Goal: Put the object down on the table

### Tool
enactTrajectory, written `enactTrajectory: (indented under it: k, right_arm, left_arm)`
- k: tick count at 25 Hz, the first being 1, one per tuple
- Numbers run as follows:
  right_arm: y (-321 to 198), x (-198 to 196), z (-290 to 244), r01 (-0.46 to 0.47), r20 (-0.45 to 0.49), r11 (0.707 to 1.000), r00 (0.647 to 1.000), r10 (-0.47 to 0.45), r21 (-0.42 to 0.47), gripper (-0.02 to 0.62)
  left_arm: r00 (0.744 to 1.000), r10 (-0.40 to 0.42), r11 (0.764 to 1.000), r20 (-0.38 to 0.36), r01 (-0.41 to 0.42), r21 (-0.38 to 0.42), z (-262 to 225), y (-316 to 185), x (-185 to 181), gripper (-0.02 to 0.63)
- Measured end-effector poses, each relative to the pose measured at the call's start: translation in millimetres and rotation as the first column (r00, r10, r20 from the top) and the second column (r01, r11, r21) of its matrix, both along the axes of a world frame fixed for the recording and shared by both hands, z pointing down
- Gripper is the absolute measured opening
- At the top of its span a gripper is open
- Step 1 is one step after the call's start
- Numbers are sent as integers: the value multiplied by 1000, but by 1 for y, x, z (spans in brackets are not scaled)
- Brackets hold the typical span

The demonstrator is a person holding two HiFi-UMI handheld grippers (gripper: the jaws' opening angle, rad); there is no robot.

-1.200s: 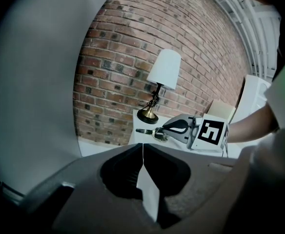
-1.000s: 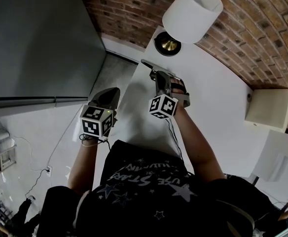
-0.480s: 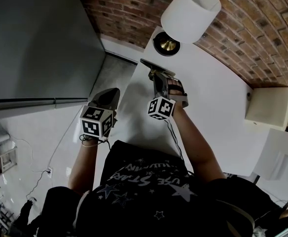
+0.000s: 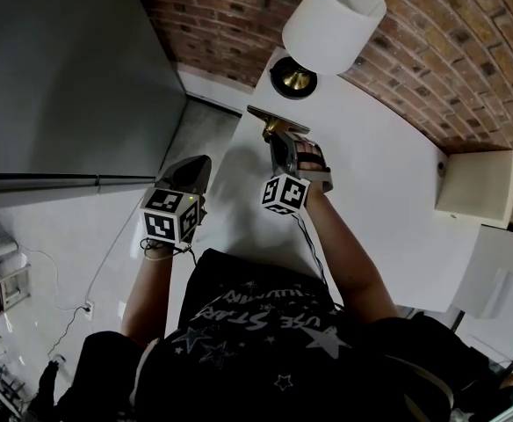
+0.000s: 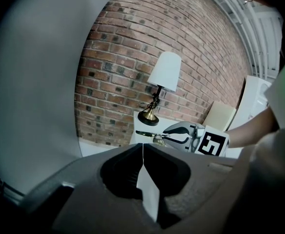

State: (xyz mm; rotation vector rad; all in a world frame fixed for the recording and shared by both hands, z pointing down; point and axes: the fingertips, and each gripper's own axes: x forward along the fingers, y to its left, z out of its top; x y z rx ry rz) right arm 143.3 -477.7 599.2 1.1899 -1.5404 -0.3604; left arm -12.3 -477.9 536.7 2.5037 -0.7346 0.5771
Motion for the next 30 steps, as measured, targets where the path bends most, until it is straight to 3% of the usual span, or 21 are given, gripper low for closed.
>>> enactTrajectory:
  k: [15,30]
  right_arm:
    - [46,-2,-61,-5,38,995,999,2,97,70]
    - [154,24,-130,-101,129,965,989,70,243,7]
  left_arm:
    - [999,-20,997,-43,23,72,-44,44,-5,21]
    - [997,-16,989,-72,27,146,-88,147,10,21]
